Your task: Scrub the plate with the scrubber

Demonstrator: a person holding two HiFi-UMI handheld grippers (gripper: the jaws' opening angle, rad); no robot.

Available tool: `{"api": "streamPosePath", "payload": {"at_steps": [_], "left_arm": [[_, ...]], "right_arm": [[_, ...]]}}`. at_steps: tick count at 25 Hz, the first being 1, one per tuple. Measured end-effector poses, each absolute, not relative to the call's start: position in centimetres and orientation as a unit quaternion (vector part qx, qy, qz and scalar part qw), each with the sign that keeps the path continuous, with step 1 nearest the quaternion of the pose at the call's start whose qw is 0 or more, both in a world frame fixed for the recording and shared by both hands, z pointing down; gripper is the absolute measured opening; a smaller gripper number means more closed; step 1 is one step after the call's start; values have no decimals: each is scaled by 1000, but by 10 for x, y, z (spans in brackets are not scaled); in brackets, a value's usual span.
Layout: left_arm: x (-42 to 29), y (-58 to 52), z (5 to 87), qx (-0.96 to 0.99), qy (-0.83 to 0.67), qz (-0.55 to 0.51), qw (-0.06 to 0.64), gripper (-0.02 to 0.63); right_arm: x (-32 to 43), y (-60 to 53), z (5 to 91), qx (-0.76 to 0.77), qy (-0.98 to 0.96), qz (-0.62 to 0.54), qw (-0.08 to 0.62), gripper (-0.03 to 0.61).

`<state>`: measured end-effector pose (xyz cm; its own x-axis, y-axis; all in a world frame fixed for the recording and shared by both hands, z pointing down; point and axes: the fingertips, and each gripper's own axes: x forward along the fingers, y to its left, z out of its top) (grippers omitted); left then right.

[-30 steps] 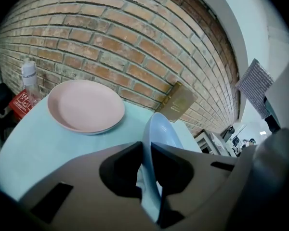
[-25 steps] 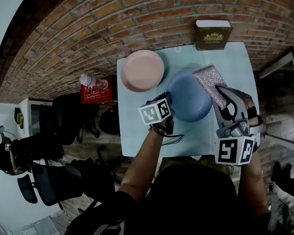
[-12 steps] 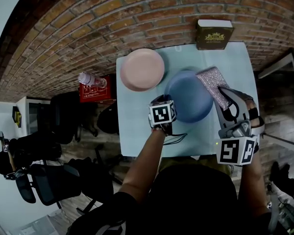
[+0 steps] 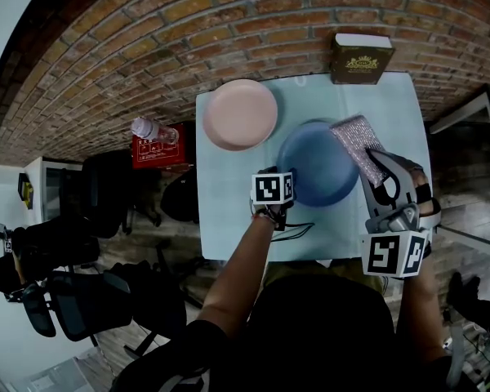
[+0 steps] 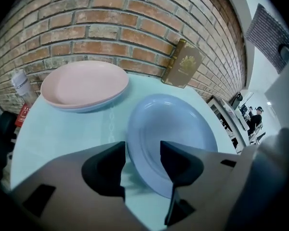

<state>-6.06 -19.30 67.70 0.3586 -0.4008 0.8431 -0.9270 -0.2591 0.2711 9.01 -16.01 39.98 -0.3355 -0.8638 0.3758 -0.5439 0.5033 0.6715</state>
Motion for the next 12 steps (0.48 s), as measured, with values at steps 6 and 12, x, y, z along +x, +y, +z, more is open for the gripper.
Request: {"api": "streamPosePath", "payload": {"at_steps": [6, 12], "left_arm": [[-75, -201, 636, 741, -478, 320, 347, 218], [-69, -216, 531, 808, -481, 289, 177, 216]], "right_arm": [[84, -160, 389, 452, -790, -225, 348, 91], [74, -159, 367, 461, -801, -223, 312, 91]]}}
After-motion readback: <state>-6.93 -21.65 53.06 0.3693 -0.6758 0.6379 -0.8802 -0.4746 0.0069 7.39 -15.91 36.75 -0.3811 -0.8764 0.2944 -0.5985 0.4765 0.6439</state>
